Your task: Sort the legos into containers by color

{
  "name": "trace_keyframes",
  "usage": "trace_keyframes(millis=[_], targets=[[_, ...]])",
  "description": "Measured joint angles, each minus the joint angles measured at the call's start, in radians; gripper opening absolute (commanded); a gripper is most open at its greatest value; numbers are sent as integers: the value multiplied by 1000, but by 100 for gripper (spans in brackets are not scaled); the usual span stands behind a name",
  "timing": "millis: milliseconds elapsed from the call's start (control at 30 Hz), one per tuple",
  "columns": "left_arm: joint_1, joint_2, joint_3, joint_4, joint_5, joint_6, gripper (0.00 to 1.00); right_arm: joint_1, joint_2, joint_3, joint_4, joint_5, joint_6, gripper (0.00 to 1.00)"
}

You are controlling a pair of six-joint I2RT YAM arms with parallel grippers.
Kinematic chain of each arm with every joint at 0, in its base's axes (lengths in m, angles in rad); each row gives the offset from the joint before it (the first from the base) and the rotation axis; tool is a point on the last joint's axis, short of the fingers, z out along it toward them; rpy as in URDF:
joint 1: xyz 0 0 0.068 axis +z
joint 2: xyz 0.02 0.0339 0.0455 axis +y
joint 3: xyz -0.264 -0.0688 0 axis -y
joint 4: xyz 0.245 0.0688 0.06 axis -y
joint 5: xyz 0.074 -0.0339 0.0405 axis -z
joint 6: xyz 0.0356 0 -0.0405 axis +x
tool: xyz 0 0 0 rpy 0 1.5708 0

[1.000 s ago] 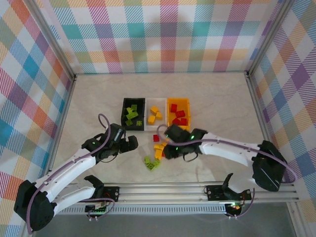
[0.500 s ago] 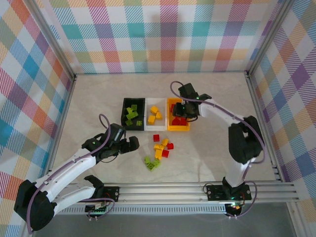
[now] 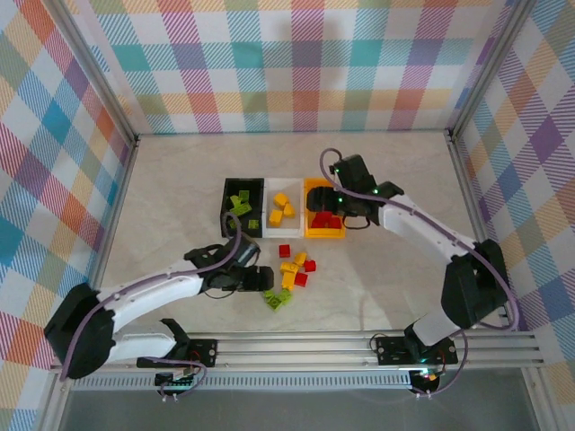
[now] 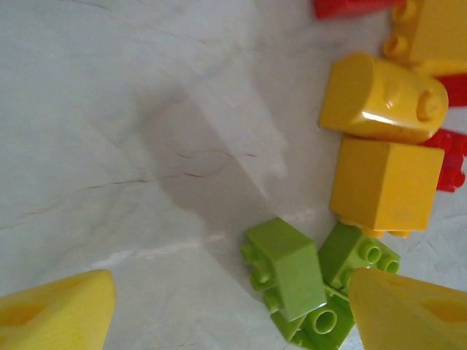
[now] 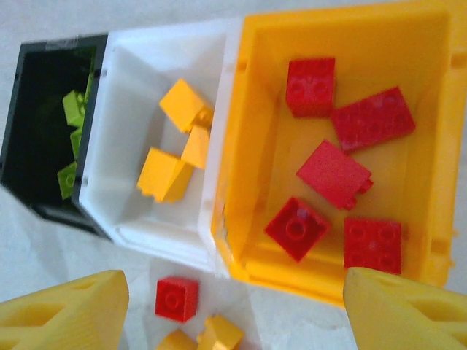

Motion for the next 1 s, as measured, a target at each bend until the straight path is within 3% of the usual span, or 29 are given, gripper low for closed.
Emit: trace_keyframes(millis=[167,367,633,867,1000], targets=[[-66,119,43,48,1,13,68,5,-54,-121,6,-6,8,78],[-68,220,55,70,1,14,49,5,-101,-164,5,-2,12,78],[-68,223,55,49,-11,10,23,5,-141,-164,7,10,15,79],[-61,121,64,-11,-74,-7,17,5,-145,-171,7,21,26,79],[25,68,142,-84,-148,-5,19,5,-170,-190,8,26,27,79]])
